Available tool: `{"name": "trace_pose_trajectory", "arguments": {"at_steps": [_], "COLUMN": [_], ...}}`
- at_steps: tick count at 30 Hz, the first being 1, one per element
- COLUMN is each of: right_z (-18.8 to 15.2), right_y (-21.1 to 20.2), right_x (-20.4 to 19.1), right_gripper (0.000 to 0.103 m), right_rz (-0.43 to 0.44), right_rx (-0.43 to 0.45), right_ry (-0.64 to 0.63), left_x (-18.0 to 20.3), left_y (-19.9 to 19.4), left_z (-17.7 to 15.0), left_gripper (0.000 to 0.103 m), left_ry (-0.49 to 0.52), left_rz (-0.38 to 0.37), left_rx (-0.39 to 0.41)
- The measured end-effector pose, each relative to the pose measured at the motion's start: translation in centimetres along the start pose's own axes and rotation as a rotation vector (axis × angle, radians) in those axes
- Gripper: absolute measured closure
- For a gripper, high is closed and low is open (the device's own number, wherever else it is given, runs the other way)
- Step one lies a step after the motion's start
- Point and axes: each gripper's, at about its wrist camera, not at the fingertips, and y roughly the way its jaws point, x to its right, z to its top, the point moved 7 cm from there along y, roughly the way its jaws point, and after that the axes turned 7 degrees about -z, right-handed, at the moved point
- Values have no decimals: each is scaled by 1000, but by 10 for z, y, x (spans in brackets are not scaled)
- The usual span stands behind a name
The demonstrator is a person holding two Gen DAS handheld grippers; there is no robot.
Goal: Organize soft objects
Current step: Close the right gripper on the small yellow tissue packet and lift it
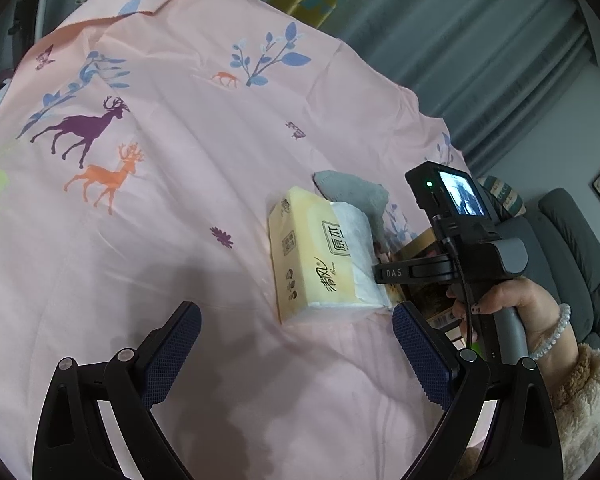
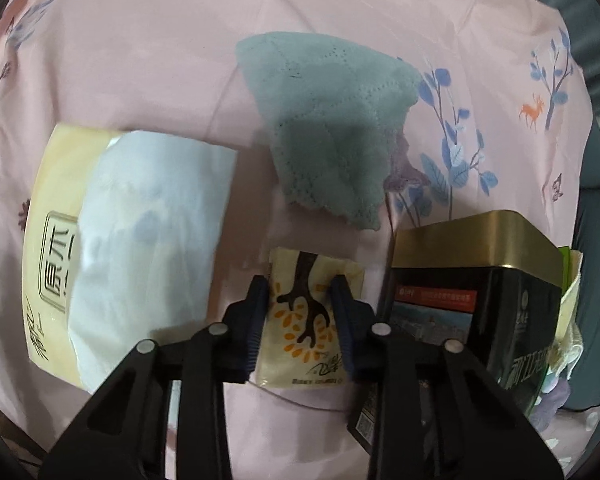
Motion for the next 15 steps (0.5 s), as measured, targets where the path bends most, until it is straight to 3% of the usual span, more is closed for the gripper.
{"name": "trace_pose_trajectory", "arguments": {"at_steps": [8,15], "right_z": [-10,0], "right_y": [-3,10], "right_x": [-1,12], "right_gripper": [61,51], "right_rz": [-70,-17], "right_rx": [-72,-126], "right_ry": [-43,-9], "left_x": [5,4], "left_y": [3,5], "left_z": [-2,-2], "left_gripper": [6,6], "left_ry": [15,12], "left_rz": [-6,-10], "left_rx": [-10,-21]}}
